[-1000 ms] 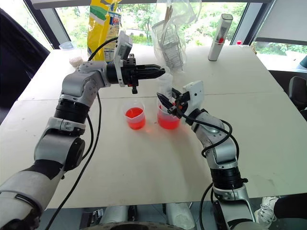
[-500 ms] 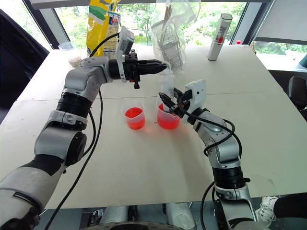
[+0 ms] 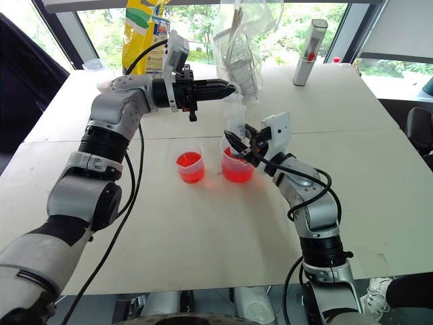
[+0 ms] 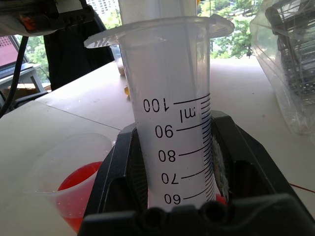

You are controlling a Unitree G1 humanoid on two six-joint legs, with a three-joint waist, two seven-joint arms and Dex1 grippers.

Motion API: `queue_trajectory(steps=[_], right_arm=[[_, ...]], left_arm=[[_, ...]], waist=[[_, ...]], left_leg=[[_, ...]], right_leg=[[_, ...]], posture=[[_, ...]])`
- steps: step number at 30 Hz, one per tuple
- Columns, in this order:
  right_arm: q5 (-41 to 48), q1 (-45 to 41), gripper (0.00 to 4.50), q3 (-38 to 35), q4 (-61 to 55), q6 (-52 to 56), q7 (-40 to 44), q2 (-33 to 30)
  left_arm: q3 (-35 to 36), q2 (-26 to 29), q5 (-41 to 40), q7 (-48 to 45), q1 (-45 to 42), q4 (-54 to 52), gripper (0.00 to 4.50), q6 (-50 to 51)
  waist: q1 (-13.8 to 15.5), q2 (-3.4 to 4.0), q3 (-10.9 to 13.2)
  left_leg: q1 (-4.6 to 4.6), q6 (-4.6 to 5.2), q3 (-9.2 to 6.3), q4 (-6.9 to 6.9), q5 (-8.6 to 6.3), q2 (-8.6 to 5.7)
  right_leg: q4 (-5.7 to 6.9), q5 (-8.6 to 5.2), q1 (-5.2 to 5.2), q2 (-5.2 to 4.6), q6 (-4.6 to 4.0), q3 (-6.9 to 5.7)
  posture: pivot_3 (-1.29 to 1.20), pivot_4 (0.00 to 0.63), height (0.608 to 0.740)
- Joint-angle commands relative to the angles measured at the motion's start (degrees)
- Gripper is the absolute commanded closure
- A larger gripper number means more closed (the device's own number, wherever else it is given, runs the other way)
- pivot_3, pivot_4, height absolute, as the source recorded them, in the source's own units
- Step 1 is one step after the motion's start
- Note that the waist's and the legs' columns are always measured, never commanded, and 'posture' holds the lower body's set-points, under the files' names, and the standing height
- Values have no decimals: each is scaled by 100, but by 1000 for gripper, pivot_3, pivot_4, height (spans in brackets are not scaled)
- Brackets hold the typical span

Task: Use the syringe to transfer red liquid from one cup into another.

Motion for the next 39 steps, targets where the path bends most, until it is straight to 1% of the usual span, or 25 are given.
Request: queue_trajectory(steps=[1,22,24,25,28,29,30,31,32,34,39], right_arm=[[55,217,3151,340,-105,197,210,-30],[46,132,3151,322,-166,212,205,-67],[52,99,3151,301,-179,209,207,-77],[45,76,3151,288,-181,189,216,-94],[64,-27,3151,196,-196,173,205,-136],[78,-59,3151,170,-209,180,200,-144],[89,-87,3151,151,-224,186,198,-153],[100,-122,3151,127,-242,193,192,-163],[107,-149,3151,108,-249,200,191,-171],[115,-189,3151,78,-251,212,184,-180],[116,-240,3151,44,-255,241,176,-209]], left_arm=[[519,211,-93,320,-499,-218,4478,-336],[428,205,-122,153,-372,-418,4478,-186],[408,216,-153,101,-333,-488,3676,-70],[408,219,-168,88,-316,-516,3449,-13],[382,262,-243,-41,-219,-685,1941,168],[380,266,-242,-41,-198,-718,1506,185],[384,266,-237,-30,-184,-734,862,188],[386,285,-242,-51,-148,-772,393,208],[388,297,-246,-70,-126,-795,57,223],[448,321,-297,-69,-87,-866,57,311],[734,640,-632,-131,8,-1103,57,798]], waist=[[0,0,0],[1,0,0],[-3,0,0],[-12,0,0],[-9,0,0],[-7,0,1],[-4,0,0],[0,0,0],[2,-1,1],[6,-1,0],[-20,0,0]], left_leg=[[0,0,0,0,0,0],[0,0,0,0,0,0],[0,0,0,0,0,0],[0,0,0,0,0,0],[3,0,0,-2,0,1],[3,0,-1,-1,0,1],[2,0,-1,-1,0,1],[2,0,-1,-1,0,1],[0,0,-1,0,0,2],[0,0,1,0,0,1],[4,0,1,0,0,2]], right_leg=[[0,0,0,0,0,0],[0,0,0,0,0,0],[0,0,0,0,0,0],[0,0,0,0,0,0],[1,0,0,2,0,1],[1,0,0,3,0,0],[2,0,0,3,0,0],[1,0,0,2,0,0],[0,0,0,2,0,-1],[-1,0,1,-1,0,0],[2,0,1,1,0,2]], posture=[[0,150,739],[0,150,739],[0,150,739],[0,150,739],[0,150,739],[0,150,739],[0,150,739],[0,150,739],[0,150,739],[0,150,739],[0,150,739]])
